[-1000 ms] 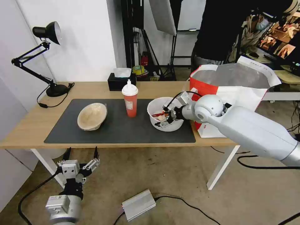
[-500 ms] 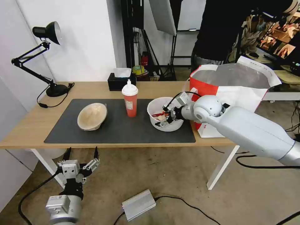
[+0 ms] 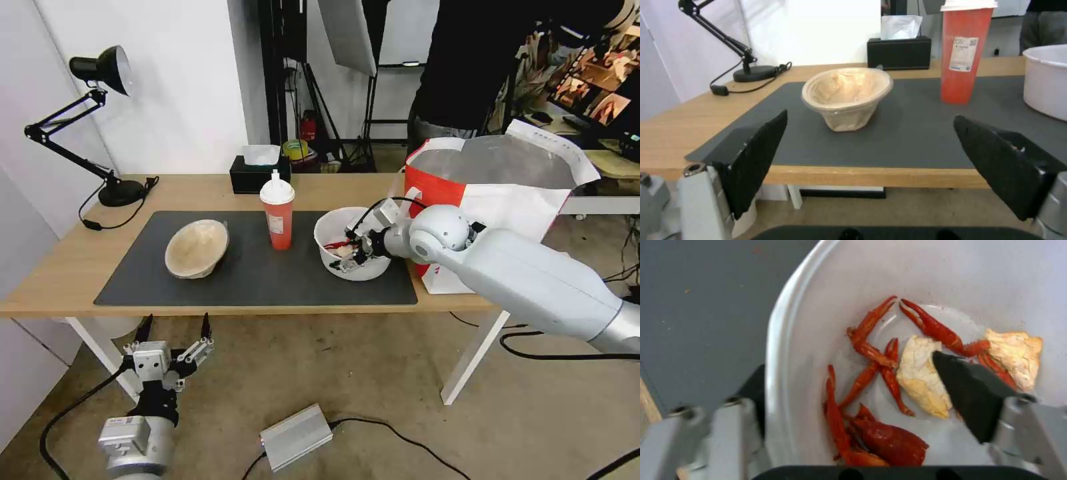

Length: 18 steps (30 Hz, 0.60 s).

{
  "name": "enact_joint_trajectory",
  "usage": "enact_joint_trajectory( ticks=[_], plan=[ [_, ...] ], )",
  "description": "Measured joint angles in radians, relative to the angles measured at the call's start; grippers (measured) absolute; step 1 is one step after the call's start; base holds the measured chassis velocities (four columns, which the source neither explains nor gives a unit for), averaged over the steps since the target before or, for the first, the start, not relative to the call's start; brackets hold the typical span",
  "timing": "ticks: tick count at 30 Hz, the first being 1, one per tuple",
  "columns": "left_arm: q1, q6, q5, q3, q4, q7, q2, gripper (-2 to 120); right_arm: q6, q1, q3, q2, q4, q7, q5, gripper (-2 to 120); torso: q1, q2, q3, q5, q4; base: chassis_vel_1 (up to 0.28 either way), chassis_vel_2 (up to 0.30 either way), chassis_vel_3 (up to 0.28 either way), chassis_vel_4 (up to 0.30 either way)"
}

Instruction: Pick up the trash from the table and place it into the takeout bag.

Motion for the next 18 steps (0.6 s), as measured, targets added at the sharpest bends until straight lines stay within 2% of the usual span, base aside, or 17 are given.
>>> enact_joint_trajectory(
  ticks=[4, 6, 9, 10, 12, 14, 18],
  plan=[
    [0.000, -0.001, 0.000, 0.000, 0.000, 0.000, -0.003, 100, 0.000, -0.001, 0.000, 0.009, -0.003, 0.002, 0.001, 55, 0.000, 0.000, 0.000, 0.0000, 0.0000, 0.000, 0.000, 0.000, 0.000],
    [0.000, -0.001, 0.001, 0.001, -0.001, 0.000, -0.004, 100, 0.000, -0.001, 0.000, 0.011, -0.003, 0.002, 0.001, 53, 0.000, 0.000, 0.000, 0.0000, 0.0000, 0.000, 0.000, 0.000, 0.000],
    [0.002, -0.001, 0.001, 0.001, -0.003, 0.000, -0.006, 100, 0.000, -0.003, 0.000, 0.020, -0.006, 0.004, 0.001, 39, 0.000, 0.000, 0.000, 0.0000, 0.0000, 0.000, 0.000, 0.000, 0.000],
    [0.002, -0.001, 0.001, 0.001, -0.003, 0.000, -0.006, 100, 0.000, -0.003, 0.000, 0.020, -0.006, 0.004, 0.001, 39, 0.000, 0.000, 0.000, 0.0000, 0.0000, 0.000, 0.000, 0.000, 0.000],
    [0.003, -0.001, 0.002, 0.000, -0.005, 0.000, -0.007, 100, 0.000, -0.004, 0.000, 0.024, -0.006, 0.005, 0.002, 30, 0.000, 0.000, 0.000, 0.0000, 0.0000, 0.000, 0.000, 0.000, 0.000],
    [0.005, -0.001, 0.002, 0.000, -0.007, 0.000, -0.008, 100, 0.000, -0.004, 0.000, 0.032, -0.010, 0.007, 0.004, 18, 0.000, 0.000, 0.000, 0.0000, 0.0000, 0.000, 0.000, 0.000, 0.000],
    [0.006, -0.003, 0.002, 0.000, -0.008, 0.000, -0.011, 100, 0.000, -0.005, 0.000, 0.041, -0.014, 0.008, 0.005, 12, 0.000, 0.000, 0.000, 0.0000, 0.0001, 0.000, 0.000, 0.000, 0.000]
  ],
)
